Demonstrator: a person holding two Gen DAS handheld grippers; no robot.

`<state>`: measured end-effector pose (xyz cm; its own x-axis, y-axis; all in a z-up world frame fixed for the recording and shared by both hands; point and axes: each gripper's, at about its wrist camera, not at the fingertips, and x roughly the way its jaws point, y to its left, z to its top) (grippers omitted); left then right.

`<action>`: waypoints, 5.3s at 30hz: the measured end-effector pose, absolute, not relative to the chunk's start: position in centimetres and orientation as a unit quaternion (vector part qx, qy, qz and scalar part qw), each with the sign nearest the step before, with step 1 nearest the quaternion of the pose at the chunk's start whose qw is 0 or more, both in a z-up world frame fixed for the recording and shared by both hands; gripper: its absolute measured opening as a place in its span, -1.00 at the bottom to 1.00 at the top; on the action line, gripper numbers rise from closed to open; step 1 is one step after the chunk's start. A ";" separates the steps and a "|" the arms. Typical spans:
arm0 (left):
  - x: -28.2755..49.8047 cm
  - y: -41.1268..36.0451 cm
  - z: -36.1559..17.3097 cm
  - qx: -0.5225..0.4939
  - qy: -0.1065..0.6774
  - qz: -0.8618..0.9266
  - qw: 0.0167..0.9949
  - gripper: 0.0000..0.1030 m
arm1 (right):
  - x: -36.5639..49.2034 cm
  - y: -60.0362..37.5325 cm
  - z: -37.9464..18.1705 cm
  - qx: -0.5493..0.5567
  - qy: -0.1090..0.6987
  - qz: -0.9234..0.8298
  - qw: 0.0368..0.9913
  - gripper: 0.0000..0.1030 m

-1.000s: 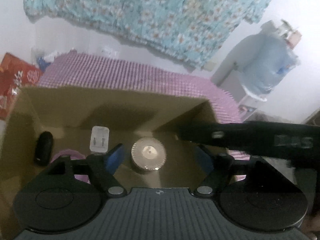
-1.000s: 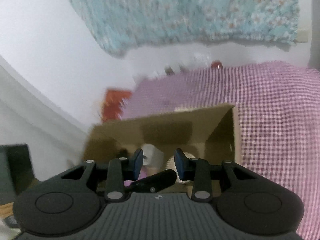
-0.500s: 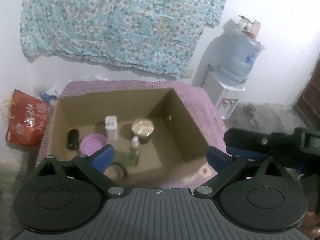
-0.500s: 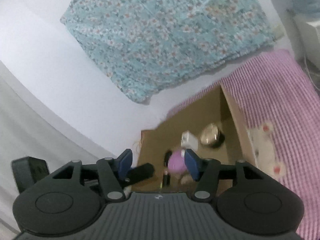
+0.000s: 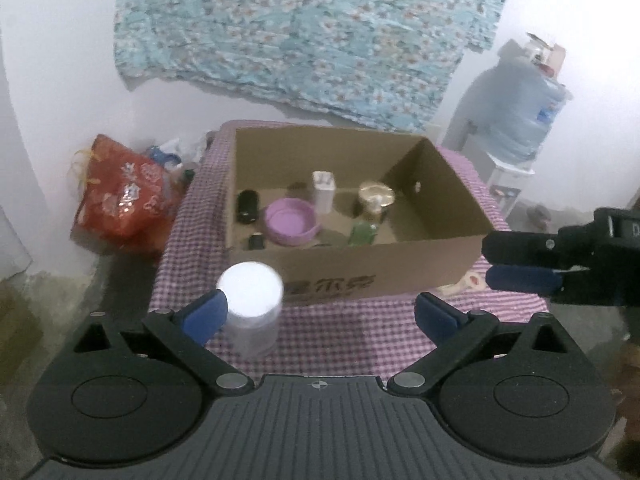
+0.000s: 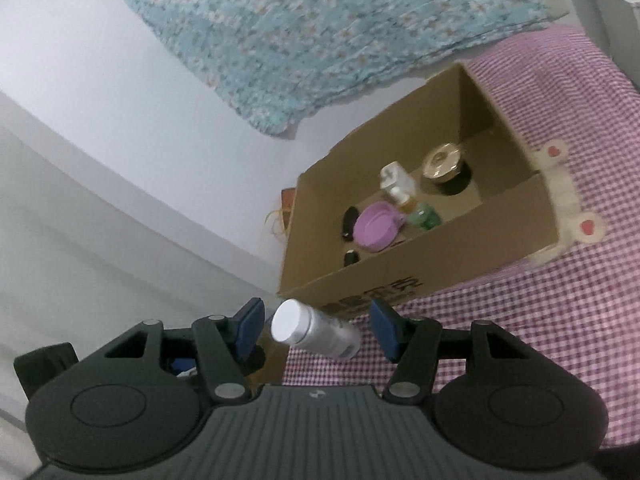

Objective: Organize rigid objects
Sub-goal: 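Withdraw the right gripper from the box toward the white jar, then grasp the white jar around its body with the right gripper, then carry the white jar into the box and lower it, then open the right gripper and lift it out of the box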

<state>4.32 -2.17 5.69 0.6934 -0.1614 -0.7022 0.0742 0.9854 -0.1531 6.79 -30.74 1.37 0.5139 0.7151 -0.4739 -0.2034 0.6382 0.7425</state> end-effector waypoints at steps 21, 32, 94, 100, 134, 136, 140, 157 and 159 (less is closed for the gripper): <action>4.2 0.6 3.1 -0.066 0.391 -0.058 0.916 0.95 | 8.7 -25.8 0.4 0.293 0.450 0.286 0.794 0.18; 5.1 0.1 1.0 -0.037 0.392 -0.048 0.918 0.95 | 10.4 -24.0 -0.9 0.295 0.467 0.301 0.778 0.18; 14.2 -14.4 9.2 0.007 0.275 -0.144 0.951 0.00 | 17.0 -33.2 7.2 0.278 0.349 0.299 0.843 -0.11; 17.8 -16.3 6.2 -0.003 0.319 -0.159 0.935 0.00 | 21.6 -35.6 4.1 0.286 0.381 0.275 0.835 -0.11; 19.4 -18.3 1.7 0.032 0.410 -0.141 0.901 0.59 | 22.9 -36.8 -1.9 0.245 0.417 0.233 0.844 0.07; 18.8 -17.8 2.6 0.029 0.400 -0.139 0.905 0.64 | 22.4 -37.2 -1.4 0.255 0.406 0.233 0.846 0.07; 17.4 -16.6 4.7 0.019 0.380 -0.139 0.914 0.92 | 20.8 -37.9 0.3 0.265 0.379 0.231 0.856 0.13; 11.7 -11.1 8.1 0.027 0.385 -0.001 0.923 0.99 | 9.6 -37.6 6.3 0.233 0.287 0.144 0.918 0.91; 11.2 -11.0 7.9 0.034 0.386 -0.007 0.922 0.99 | 8.6 -36.6 6.7 0.209 0.287 0.130 0.926 0.98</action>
<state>11.19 -11.02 7.89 0.7018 0.0130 -0.7123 0.0400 0.9975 0.0577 8.61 -36.64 6.67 0.8020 0.3602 -0.4765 -0.1205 0.8789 0.4616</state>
